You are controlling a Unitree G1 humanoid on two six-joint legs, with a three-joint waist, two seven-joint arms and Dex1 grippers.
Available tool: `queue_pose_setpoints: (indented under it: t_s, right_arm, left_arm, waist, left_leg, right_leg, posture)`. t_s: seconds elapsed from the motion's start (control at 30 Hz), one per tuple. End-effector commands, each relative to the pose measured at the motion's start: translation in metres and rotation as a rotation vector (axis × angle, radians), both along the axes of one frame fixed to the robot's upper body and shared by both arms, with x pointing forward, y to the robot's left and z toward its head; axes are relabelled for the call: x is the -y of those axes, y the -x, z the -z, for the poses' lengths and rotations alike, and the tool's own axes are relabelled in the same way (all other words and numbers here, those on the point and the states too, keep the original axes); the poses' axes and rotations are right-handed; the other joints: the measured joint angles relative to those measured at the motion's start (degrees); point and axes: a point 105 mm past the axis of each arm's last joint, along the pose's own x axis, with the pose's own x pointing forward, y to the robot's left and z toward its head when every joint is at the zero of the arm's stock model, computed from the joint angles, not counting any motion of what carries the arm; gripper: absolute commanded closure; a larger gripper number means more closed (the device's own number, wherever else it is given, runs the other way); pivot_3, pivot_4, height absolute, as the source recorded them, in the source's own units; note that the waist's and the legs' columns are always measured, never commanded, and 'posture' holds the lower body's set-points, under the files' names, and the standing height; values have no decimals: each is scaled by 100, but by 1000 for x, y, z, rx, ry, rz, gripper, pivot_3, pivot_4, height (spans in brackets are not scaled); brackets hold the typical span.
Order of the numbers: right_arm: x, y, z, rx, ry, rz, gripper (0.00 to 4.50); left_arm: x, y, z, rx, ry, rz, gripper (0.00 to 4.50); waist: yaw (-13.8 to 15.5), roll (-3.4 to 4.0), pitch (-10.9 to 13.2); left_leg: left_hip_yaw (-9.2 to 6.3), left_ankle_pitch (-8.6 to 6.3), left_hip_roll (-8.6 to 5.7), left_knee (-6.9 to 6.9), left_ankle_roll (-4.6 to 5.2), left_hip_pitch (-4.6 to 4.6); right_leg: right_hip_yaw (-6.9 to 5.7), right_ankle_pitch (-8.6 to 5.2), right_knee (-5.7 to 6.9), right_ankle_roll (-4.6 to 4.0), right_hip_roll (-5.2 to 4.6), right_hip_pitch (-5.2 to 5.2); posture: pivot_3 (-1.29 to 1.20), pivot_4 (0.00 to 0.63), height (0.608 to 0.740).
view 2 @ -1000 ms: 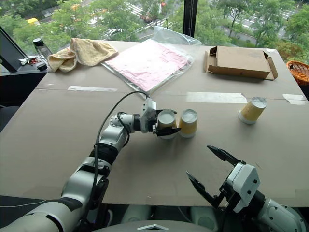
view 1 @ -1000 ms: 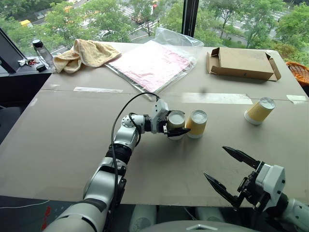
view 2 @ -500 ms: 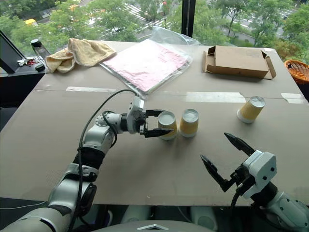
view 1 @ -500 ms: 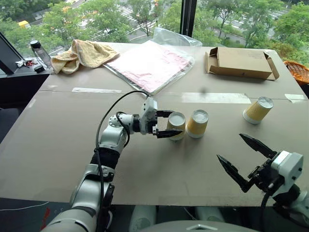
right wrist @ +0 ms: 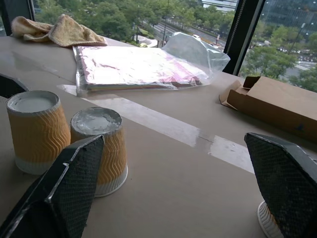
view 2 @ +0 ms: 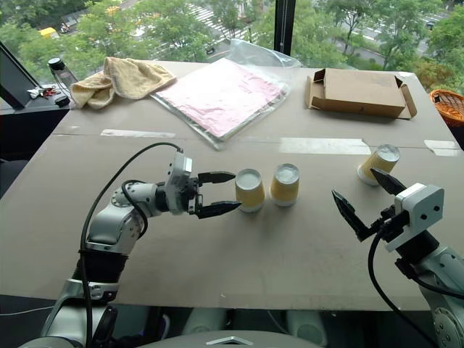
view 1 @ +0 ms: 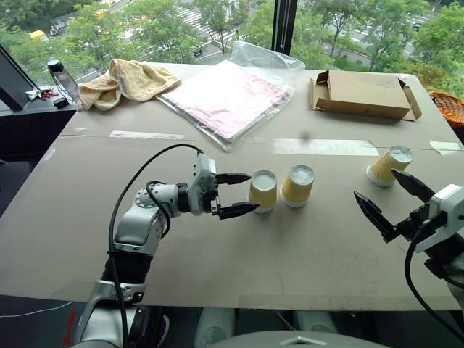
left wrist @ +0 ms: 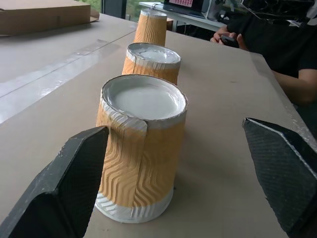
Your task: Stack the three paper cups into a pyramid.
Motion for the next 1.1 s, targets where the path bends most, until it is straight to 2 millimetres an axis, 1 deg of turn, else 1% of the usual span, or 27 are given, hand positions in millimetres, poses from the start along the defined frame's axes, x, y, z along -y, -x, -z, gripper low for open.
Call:
queue_pose_setpoints:
  t_s: [0.03,0.07,0.3,0.4,0.57,0.67,0.73,0.8,0.83,0.9,0.93,0.97,1.03,1.07,1.1]
  right_arm:
    - [-4,2,-7,23,5,-30,0]
    - [-5,4,-7,22,7,-33,0]
    - [-2,7,-5,24,26,-12,0]
    - [0,7,-4,28,30,2,0]
    - [4,9,-3,24,30,28,0]
    - [9,8,1,-9,10,46,0]
    - [21,3,8,-67,-6,92,0]
    - [35,-5,11,-95,-4,150,0]
    - [38,-8,10,-98,2,161,0]
    - [48,-17,8,-99,24,211,0]
    - [54,-23,6,-94,31,246,0]
    - [60,-30,4,-87,33,277,0]
    - [69,-44,1,-88,37,327,0]
    - [72,-51,0,-94,38,341,0]
    - [73,-59,0,-96,35,349,0]
  left_arm:
    - [2,2,0,25,-16,-16,563]
    - [4,4,4,19,-17,-17,852]
    - [20,-4,13,28,-22,-37,3983]
    - [25,-8,15,36,-23,-38,3983]
    - [21,-12,14,50,-23,-50,3983]
    - [10,-13,7,47,11,-66,3983]
    - [1,-12,2,40,37,-70,3983]
    - [-7,-11,-4,36,61,-75,3504]
    - [-11,-9,-7,32,69,-72,3318]
    - [-15,-3,-14,24,88,-50,2458]
    - [-16,2,-18,15,99,-32,1877]
    - [-18,9,-22,3,110,-8,1488]
    - [-18,23,-30,-14,117,46,466]
    - [-17,29,-34,-20,120,64,99]
    - [-16,33,-40,-22,123,79,36]
  waist:
    - [5,0,0]
    - [4,0,0]
    - [6,0,0]
    - [3,0,0]
    - [-1,0,0]
    - [-2,0,0]
    - [-8,0,0]
    - [-12,0,0]
    - [-23,0,0]
    - [-12,4,2]
    - [-14,3,2]
    - [-25,6,4]
    - [-30,6,5]
    - [-36,8,6]
    - [-26,11,9]
  left_leg:
    - [0,0,0,0,0,0]
    - [0,0,0,0,0,0]
    - [2,0,0,1,0,0]
    - [1,0,0,1,0,1]
    - [1,0,0,0,0,1]
    - [1,0,0,0,0,0]
    - [1,0,0,0,0,1]
    - [1,0,0,0,0,1]
    - [2,0,0,0,0,2]
    - [7,0,-1,0,0,3]
    - [6,0,-1,0,0,3]
    - [6,0,0,0,0,2]
    - [9,0,0,0,0,1]
    - [9,0,0,-1,0,1]
    - [9,0,0,-1,0,1]
  right_leg:
    - [0,0,0,0,0,0]
    - [0,0,0,0,0,0]
    - [0,-6,-1,-10,-1,1]
    - [0,-4,0,-6,0,0]
    - [1,0,-1,2,0,0]
    - [1,0,-1,1,0,0]
    - [1,-1,0,0,0,0]
    - [1,-7,0,-12,0,0]
    - [1,-7,0,-12,0,0]
    - [6,-7,-1,-14,-2,0]
    - [6,-8,-1,-13,-2,0]
    - [6,-7,-1,-13,-1,-1]
    - [9,-7,-2,-13,-2,-2]
    - [9,-7,-2,-13,-2,-3]
    - [9,-7,-2,-13,-2,-3]
  posture:
    - [0,150,740]
    - [0,150,740]
    - [0,150,740]
    - [0,150,740]
    - [0,150,740]
    - [0,150,740]
    - [0,150,740]
    - [0,150,740]
    - [0,150,740]
    - [0,150,740]
    - [0,150,740]
    - [0,150,740]
    - [0,150,740]
    - [0,150,740]
    - [0,150,740]
